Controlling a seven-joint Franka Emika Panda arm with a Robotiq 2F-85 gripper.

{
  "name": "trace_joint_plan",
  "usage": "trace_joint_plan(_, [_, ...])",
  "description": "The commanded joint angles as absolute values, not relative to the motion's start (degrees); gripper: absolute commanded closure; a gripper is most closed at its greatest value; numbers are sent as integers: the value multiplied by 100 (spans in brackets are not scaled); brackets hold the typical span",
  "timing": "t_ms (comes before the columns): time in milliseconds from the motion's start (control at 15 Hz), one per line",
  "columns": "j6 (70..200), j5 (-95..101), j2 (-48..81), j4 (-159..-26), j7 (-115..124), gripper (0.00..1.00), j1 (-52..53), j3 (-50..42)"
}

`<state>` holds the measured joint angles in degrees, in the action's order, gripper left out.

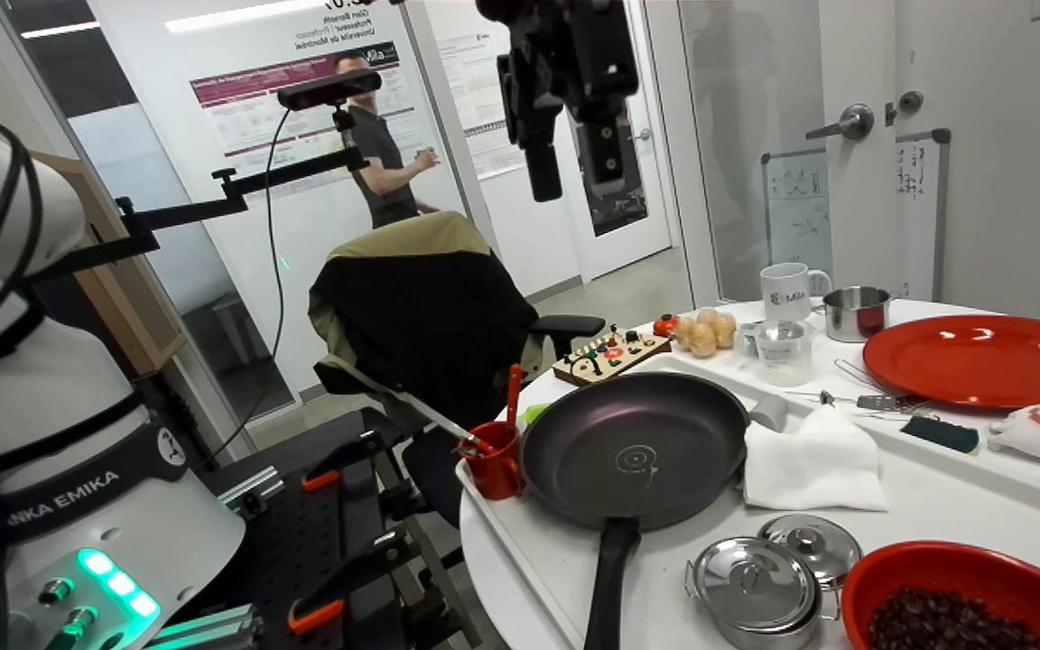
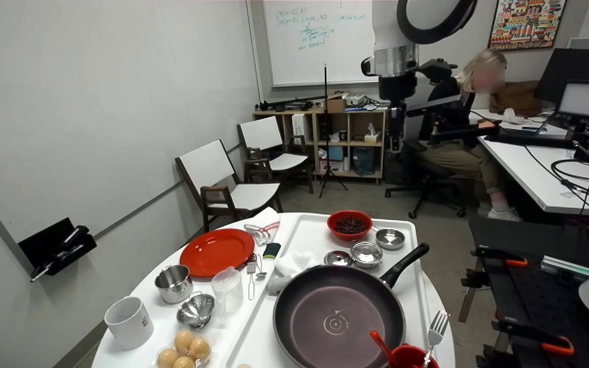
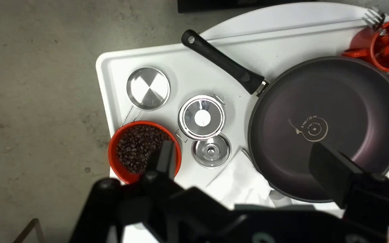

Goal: Put the lid on the silver pot

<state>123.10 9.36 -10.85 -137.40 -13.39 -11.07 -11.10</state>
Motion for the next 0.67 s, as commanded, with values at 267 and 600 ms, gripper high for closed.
trace_joint_plan(267, [13240, 943, 506, -12706, -2754, 0, -1100, -1140])
trace_joint_plan(600, [14110, 725, 1302, -12182, -3667, 0, -1313, -1024])
